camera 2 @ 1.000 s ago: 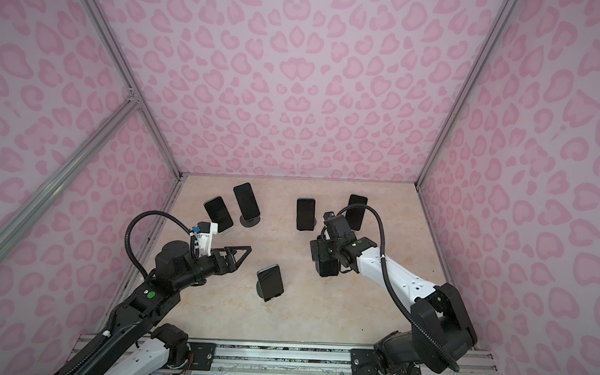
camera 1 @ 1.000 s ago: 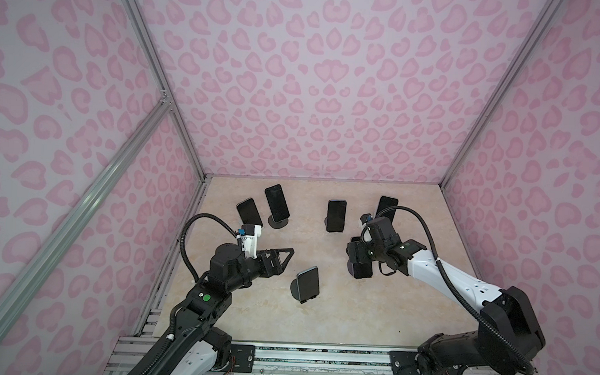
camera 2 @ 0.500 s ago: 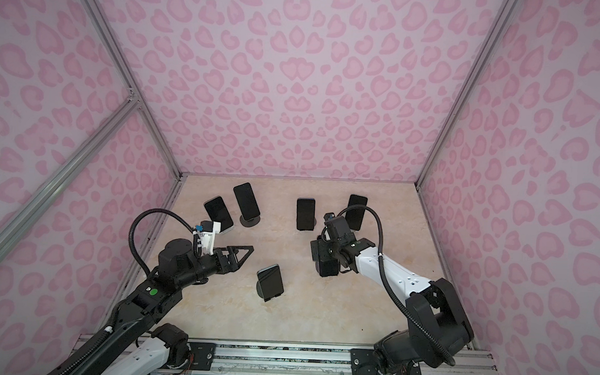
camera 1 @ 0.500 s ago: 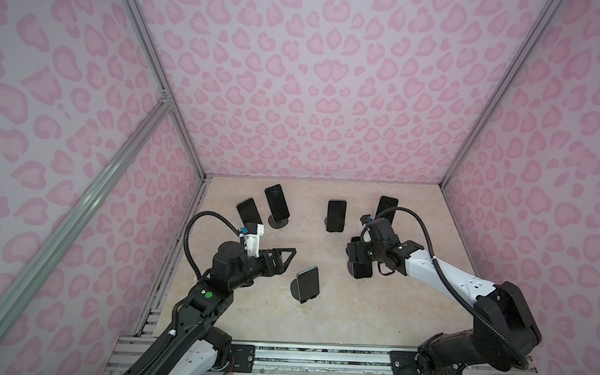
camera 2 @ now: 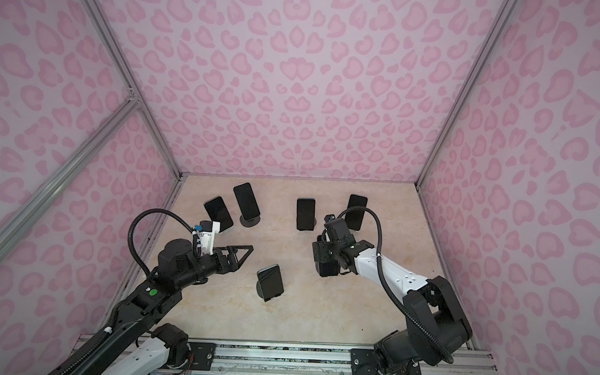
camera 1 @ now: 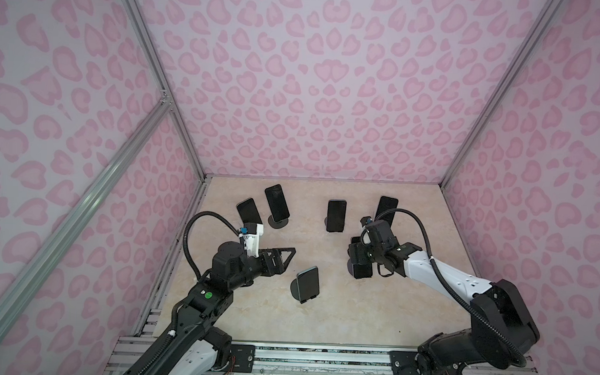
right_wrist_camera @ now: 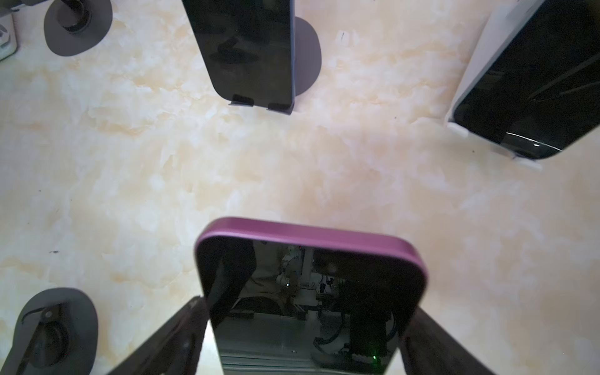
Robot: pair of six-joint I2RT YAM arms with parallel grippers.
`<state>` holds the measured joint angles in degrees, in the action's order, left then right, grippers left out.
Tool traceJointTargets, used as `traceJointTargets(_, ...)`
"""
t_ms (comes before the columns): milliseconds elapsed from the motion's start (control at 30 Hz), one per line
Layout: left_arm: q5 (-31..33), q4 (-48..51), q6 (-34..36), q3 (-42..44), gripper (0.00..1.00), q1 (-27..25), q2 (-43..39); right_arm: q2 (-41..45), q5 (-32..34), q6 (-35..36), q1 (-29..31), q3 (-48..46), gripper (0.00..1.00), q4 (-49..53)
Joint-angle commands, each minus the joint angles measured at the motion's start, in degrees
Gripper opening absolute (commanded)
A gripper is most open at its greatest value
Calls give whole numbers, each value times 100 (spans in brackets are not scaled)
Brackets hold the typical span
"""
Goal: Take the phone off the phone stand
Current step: 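Lower the right gripper around the purple-edged phone's top edge and close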
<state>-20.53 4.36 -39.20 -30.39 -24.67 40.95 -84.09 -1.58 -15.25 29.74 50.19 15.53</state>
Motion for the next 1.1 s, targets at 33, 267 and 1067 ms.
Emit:
traceJointTargets(33, 49, -106, -8, -12, 100, 6, -17, 33, -28, -14, 10, -92, 87, -207)
traceJointTargets(267, 207, 47, 36, 61, 100, 6, -208, 99, 139, 93, 44, -112, 80, -110)
traceJointTargets(1067, 550, 654, 510, -189, 100, -2, -478, 308, 447, -127, 129, -269, 71, -267)
